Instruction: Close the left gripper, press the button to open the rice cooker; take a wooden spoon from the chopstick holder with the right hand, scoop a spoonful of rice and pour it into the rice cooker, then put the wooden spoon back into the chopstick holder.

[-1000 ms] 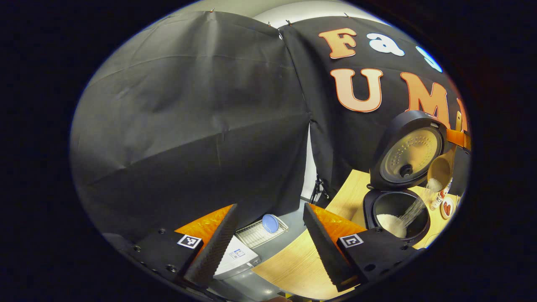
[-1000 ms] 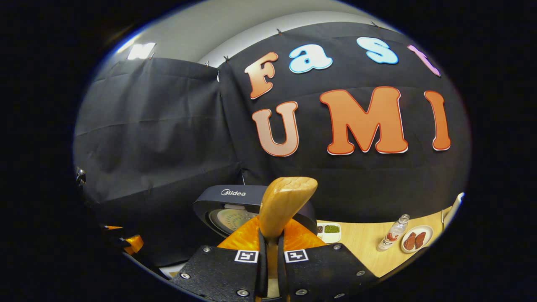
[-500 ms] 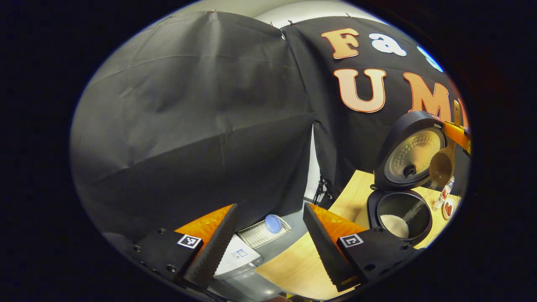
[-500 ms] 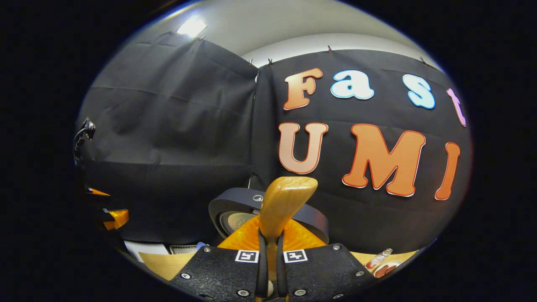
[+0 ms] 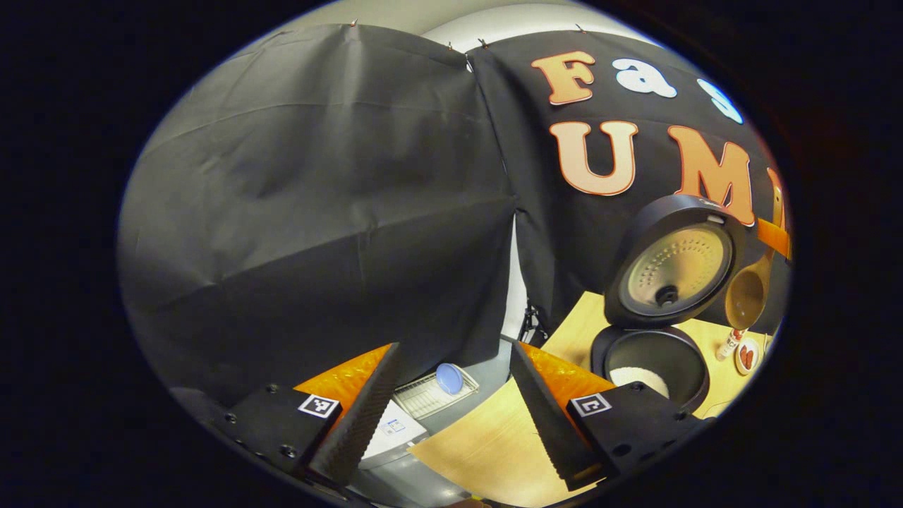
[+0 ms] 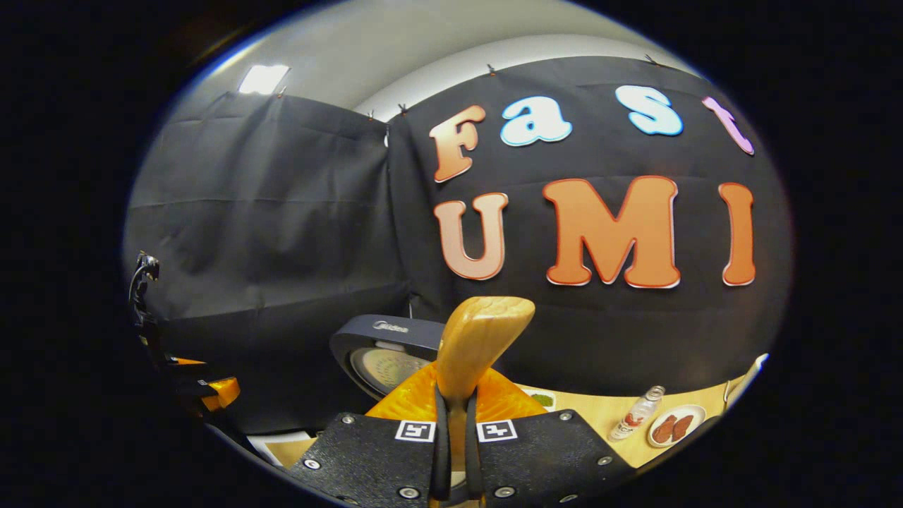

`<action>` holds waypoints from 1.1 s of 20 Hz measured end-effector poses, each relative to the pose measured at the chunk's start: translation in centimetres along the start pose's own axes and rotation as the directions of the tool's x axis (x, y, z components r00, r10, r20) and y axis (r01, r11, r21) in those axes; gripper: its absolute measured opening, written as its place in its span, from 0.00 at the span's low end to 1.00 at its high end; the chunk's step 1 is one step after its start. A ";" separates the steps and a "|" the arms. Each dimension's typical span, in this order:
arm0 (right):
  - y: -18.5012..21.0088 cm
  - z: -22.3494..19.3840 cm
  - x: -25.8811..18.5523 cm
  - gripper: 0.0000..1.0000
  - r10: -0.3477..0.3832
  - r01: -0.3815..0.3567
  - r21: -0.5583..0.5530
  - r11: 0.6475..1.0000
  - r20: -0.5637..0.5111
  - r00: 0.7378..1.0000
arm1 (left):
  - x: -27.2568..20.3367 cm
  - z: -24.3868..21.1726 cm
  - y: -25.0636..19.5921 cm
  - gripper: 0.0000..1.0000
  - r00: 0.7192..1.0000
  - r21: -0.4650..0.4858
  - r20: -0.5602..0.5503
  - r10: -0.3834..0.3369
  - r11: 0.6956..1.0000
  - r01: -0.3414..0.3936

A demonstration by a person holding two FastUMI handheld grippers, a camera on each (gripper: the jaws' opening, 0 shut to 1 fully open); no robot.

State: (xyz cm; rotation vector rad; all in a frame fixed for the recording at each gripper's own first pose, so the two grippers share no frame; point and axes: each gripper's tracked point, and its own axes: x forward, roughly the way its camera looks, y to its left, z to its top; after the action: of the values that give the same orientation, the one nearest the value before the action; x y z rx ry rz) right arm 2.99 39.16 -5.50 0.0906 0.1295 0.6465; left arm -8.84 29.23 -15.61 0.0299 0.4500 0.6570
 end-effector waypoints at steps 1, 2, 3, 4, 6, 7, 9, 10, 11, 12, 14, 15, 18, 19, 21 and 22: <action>-1.6 -0.2 -1.0 0.07 -0.022 0.022 0.010 1.000 -0.005 1.000 | -0.4 0.2 -1.0 1.00 1.000 0.001 0.005 -0.013 1.000 0.013; -3.1 -0.5 -1.9 0.07 -0.042 0.042 0.019 0.999 -0.012 0.999 | -0.9 0.5 -2.2 1.00 1.000 0.002 0.008 -0.028 1.000 0.028; -4.7 -0.8 -3.0 0.07 -0.064 0.064 0.030 0.997 -0.019 0.998 | -1.2 0.6 -3.3 1.00 0.999 -0.001 0.005 -0.043 0.999 0.043; -6.2 -1.1 -4.2 0.07 -0.085 0.086 0.040 0.995 -0.027 0.996 | -1.4 0.3 -4.6 1.00 0.998 -0.014 -0.015 -0.061 0.998 0.061; -9.6 -2.0 -6.8 0.07 -0.133 0.135 0.064 0.989 -0.043 0.990 | -2.3 -0.4 -7.4 1.00 0.993 -0.048 -0.047 -0.106 0.993 0.104; -11.3 -2.6 -8.1 0.07 -0.161 0.165 0.077 0.983 -0.054 0.986 | -2.9 -0.6 -8.3 1.00 0.991 -0.053 -0.057 -0.118 0.992 0.115; -14.7 -3.9 -10.9 0.07 -0.225 0.233 0.100 0.967 -0.079 0.971 | -3.7 -0.7 -10.2 1.00 0.989 -0.044 -0.060 -0.136 0.990 0.133; -16.5 -4.6 -12.3 0.07 -0.258 0.268 0.111 0.957 -0.095 0.961 | -4.2 -0.8 -11.1 1.00 0.987 -0.036 -0.060 -0.147 0.989 0.145; -18.2 -5.3 -13.7 0.07 -0.292 0.305 0.123 0.944 -0.110 0.950 | -4.6 -0.8 -11.8 1.00 0.986 -0.026 -0.062 -0.157 0.988 0.155; -19.7 -5.9 -15.1 0.07 -0.324 0.339 0.135 0.931 -0.122 0.938 | -5.0 -0.8 -12.6 1.00 0.984 -0.018 -0.064 -0.167 0.986 0.166; -23.0 -7.1 -18.1 0.07 -0.385 0.405 0.153 0.902 -0.144 0.912 | -5.6 -0.9 -13.9 1.00 0.981 -0.003 -0.072 -0.181 0.983 0.181; -24.5 -7.6 -19.6 0.07 -0.412 0.435 0.160 0.886 -0.156 0.898 | -5.9 -0.8 -14.5 1.00 0.979 0.002 -0.074 -0.188 0.982 0.189; -27.7 -9.4 -23.1 0.07 -0.476 0.507 0.173 0.844 -0.192 0.858 | -6.7 -0.6 -16.2 1.00 0.975 0.017 -0.076 -0.207 0.978 0.209; -28.6 -10.2 -24.1 0.07 -0.490 0.526 0.177 0.832 -0.208 0.846 | -7.0 -0.4 -16.6 1.00 0.974 0.024 -0.074 -0.212 0.976 0.214; -30.0 -11.8 -25.9 0.08 -0.513 0.558 0.186 0.809 -0.242 0.824 | -7.3 0.1 -17.2 1.00 0.975 0.037 -0.064 -0.212 0.976 0.215; -30.7 -12.3 -26.6 0.08 -0.522 0.569 0.192 0.800 -0.247 0.817 | -7.5 0.5 -17.6 1.00 0.975 0.040 -0.058 -0.213 0.976 0.216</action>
State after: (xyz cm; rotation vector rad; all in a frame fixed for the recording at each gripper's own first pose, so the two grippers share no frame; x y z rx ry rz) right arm -1.65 -0.82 -19.00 0.2365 0.4035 0.0451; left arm -3.57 10.81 -15.12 0.0076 0.5124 0.4356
